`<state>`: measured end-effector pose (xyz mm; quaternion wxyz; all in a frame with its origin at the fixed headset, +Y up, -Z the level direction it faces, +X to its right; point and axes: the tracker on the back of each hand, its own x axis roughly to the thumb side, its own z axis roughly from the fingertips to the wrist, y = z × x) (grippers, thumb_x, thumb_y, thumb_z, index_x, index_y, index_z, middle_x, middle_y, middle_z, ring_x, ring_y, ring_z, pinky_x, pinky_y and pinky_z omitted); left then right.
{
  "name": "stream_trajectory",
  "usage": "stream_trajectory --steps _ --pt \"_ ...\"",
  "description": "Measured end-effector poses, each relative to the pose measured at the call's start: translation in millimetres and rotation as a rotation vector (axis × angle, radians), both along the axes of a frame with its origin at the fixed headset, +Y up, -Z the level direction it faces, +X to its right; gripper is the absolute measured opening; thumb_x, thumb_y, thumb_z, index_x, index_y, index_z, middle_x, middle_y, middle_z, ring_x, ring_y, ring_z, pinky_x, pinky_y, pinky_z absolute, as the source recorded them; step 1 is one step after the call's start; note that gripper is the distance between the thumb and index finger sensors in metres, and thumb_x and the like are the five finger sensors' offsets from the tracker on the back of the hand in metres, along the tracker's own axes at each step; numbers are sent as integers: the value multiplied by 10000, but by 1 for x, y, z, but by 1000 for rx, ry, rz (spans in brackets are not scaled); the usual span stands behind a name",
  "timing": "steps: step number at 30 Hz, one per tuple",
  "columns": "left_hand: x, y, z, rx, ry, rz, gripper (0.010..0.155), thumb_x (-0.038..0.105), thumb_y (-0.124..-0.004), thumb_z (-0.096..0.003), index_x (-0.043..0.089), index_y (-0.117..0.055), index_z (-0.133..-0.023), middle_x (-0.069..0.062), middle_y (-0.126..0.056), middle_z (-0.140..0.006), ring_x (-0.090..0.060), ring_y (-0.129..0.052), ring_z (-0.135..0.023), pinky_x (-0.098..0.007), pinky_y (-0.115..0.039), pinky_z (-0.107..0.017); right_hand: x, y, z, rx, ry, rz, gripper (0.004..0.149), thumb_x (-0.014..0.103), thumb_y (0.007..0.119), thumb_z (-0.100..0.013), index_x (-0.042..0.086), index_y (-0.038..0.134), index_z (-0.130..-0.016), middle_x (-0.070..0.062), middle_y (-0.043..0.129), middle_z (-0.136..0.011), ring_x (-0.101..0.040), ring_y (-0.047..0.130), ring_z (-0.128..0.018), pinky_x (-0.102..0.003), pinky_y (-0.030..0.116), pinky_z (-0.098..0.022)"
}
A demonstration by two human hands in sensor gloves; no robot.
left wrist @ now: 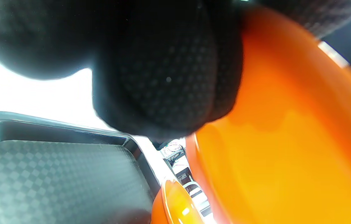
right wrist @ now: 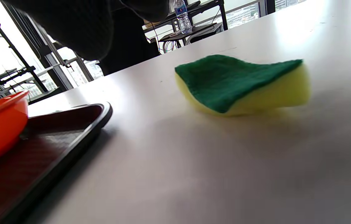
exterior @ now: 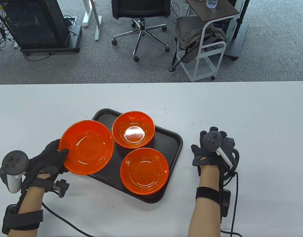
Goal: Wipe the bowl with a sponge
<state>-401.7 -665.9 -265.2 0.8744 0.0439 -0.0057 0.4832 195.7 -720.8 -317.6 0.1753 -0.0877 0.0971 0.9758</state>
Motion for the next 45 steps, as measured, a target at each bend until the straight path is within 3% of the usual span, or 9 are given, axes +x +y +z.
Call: stream_trajectory --steps 8,11,15,22,26,36,45 --pt "0 0 -1 -4 -9 -1 612 450 -890 -454 86 -739 -921 -28 -1041 -416 -173 -1116 -157 -315 -942 -134 12 -26 -10 -113 40 85 660 508 814 -535 224 482 -1030 -143 297 -1159 -566 344 -1017 -803 247 -602" --pt "-1 0 -1 -11 -4 -6 612 450 -890 -453 85 -739 -921 -30 -1041 -415 -174 -1115 -156 -315 -942 -134 11 -27 -14 -118 46 110 662 503 830 -528 227 491 -1025 -156 359 -1155 -575 431 -1006 -811 289 -604" --pt "2 2 0 -9 -14 -18 608 448 -885 -455 84 -738 -920 -30 -1040 -415 -173 -1115 -157 -314 -942 -134 9 -24 -20 -100 76 168 623 465 870 -507 207 575 -992 -196 550 -1100 -562 744 -903 -801 456 -601" --pt "3 6 2 9 -18 -25 608 448 -883 -457 84 -737 -922 -29 -1040 -416 -172 -1116 -157 -315 -943 -135 3 -26 -27 -129 138 304 659 407 928 -468 203 572 -984 -201 605 -1080 -502 856 -829 -734 593 -594" --pt "3 6 2 5 -17 -23 607 447 -881 -458 83 -736 -922 -29 -1039 -415 -171 -1115 -156 -315 -942 -134 3 -21 -25 -44 141 322 568 309 900 -475 200 625 -959 -209 704 -1033 -445 957 -727 -646 718 -548" --pt "5 4 2 4 -22 -36 607 451 -877 -459 86 -734 -923 -25 -1037 -417 -167 -1114 -158 -312 -943 -136 4 30 -8 153 111 253 536 294 871 -491 185 634 -960 -219 728 -1022 -439 951 -705 -641 725 -534" --pt "6 -1 0 -18 -20 -40 607 450 -874 -461 87 -729 -925 -25 -1036 -419 -166 -1113 -159 -312 -943 -136 -15 65 31 459 61 -73 536 294 862 -501 168 625 -965 -240 720 -1019 -446 952 -694 -640 733 -515"
